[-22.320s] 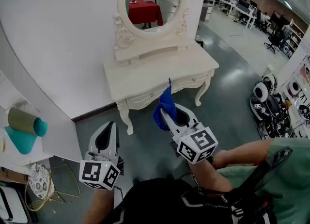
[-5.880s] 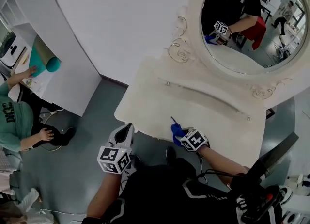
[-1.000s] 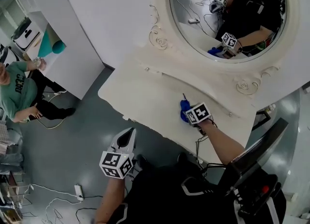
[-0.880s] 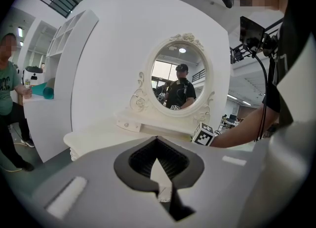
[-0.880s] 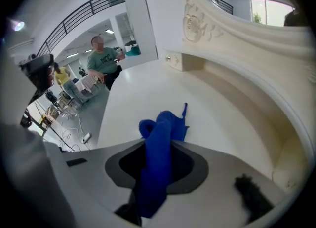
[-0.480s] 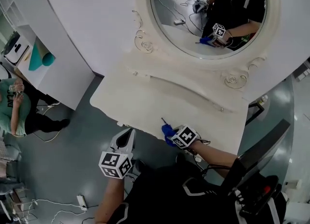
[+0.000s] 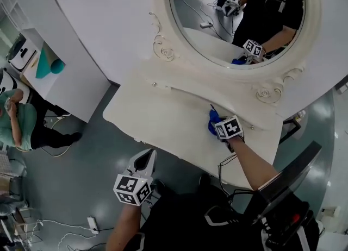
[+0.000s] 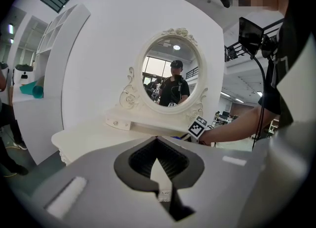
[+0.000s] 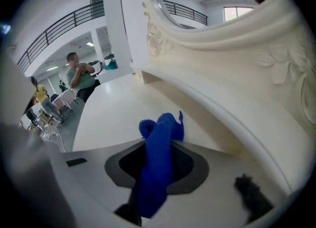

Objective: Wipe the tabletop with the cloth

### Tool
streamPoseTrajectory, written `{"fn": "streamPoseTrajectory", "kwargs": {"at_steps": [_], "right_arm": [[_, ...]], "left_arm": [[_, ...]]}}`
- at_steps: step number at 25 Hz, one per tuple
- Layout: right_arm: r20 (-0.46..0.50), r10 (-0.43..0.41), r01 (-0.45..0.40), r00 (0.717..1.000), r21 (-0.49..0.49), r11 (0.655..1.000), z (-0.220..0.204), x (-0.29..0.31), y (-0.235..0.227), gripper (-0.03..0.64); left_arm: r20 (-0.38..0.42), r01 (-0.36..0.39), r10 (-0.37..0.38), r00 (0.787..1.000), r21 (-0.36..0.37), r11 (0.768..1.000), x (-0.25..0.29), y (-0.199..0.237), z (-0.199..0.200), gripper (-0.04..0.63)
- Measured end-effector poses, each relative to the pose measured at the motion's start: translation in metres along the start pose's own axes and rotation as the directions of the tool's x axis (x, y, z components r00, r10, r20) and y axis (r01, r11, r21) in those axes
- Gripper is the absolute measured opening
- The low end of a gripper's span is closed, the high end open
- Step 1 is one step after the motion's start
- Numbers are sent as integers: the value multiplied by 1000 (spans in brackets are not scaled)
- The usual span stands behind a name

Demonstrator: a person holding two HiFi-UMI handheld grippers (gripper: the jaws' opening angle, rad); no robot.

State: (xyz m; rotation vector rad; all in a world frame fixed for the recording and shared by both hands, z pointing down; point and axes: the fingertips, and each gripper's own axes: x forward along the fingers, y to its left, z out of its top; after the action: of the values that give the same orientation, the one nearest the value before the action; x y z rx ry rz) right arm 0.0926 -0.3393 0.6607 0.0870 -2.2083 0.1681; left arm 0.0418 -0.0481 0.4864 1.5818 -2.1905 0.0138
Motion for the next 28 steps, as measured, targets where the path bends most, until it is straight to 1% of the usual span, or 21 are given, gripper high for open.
{"fn": "streamPoseTrajectory", "kwargs": {"at_steps": [3, 6, 8, 12, 17, 23, 26, 28], "right_arm": [[-28, -12, 13, 1000, 36, 999, -6, 7, -17, 106], [-24, 3, -2, 1000, 64, 998, -14, 7, -11, 106], [-33, 30, -28, 999, 55, 998, -23, 4, 2, 106], [-68, 92, -92, 993, 6, 996, -41, -6, 41, 106], [-94, 142, -145, 985, -24, 989, -71, -23, 90, 106], [-137, 240, -248, 961, -51, 967, -103, -43, 149, 106], [-134, 278, -287, 951, -59, 956, -113, -49, 160, 106], [-122, 294, -301, 948, -49, 952, -113, -49, 154, 106]], "left_arm": [[-4, 3, -3, 1000, 7, 1000, 3, -1, 0, 8], [-7, 7, -7, 1000, 8, 1000, 2, 0, -1, 8], [-8, 15, -15, 1000, 10, 1000, 2, 0, -2, 8], [4, 42, -42, 999, 20, 999, 4, -2, 4, 8], [9, 88, -89, 996, 37, 995, 11, -9, 9, 8], [5, 136, -136, 991, 40, 990, 24, -21, 9, 8], [-1, 162, -162, 987, 47, 986, 30, -32, 9, 8], [-4, 173, -173, 985, 51, 984, 33, -37, 9, 8]]}}
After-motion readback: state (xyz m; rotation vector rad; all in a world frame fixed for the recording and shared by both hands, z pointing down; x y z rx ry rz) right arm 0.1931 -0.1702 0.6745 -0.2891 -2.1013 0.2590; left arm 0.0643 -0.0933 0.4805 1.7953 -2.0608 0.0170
